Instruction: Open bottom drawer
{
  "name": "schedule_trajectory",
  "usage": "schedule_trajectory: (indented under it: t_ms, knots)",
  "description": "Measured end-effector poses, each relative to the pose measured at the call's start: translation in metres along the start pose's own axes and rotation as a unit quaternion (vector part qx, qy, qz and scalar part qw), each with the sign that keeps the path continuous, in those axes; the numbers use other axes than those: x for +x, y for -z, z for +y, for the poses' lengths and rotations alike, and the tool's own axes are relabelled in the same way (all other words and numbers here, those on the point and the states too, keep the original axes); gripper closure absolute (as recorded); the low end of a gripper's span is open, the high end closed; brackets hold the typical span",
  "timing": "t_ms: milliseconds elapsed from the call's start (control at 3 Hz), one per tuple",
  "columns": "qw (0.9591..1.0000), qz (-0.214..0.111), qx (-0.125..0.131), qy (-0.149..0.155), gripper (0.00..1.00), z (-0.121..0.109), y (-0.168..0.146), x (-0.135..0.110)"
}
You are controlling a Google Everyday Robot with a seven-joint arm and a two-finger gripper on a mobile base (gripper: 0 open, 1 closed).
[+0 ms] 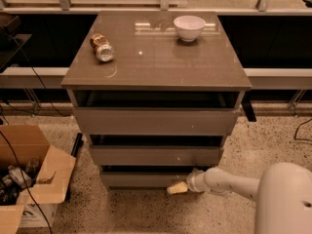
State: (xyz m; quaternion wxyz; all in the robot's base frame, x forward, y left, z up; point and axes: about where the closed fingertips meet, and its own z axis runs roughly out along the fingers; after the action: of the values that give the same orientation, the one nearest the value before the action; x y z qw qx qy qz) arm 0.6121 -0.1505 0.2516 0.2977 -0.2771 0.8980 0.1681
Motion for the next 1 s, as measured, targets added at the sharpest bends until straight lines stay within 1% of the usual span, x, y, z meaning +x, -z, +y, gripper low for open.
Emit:
schedule_trajectory:
  t_ms: [333, 667, 1000]
  knots:
    - [0.9998, 0.009, 0.017, 0.001, 0.00, -0.016, -0.022, -0.001]
    - [0.9997, 0.019, 0.017, 0.001, 0.00, -0.028, -0.043, -0.004]
    - [0.9992, 0.035, 0.008, -0.016, 0.00, -0.033, -0.057, 0.006]
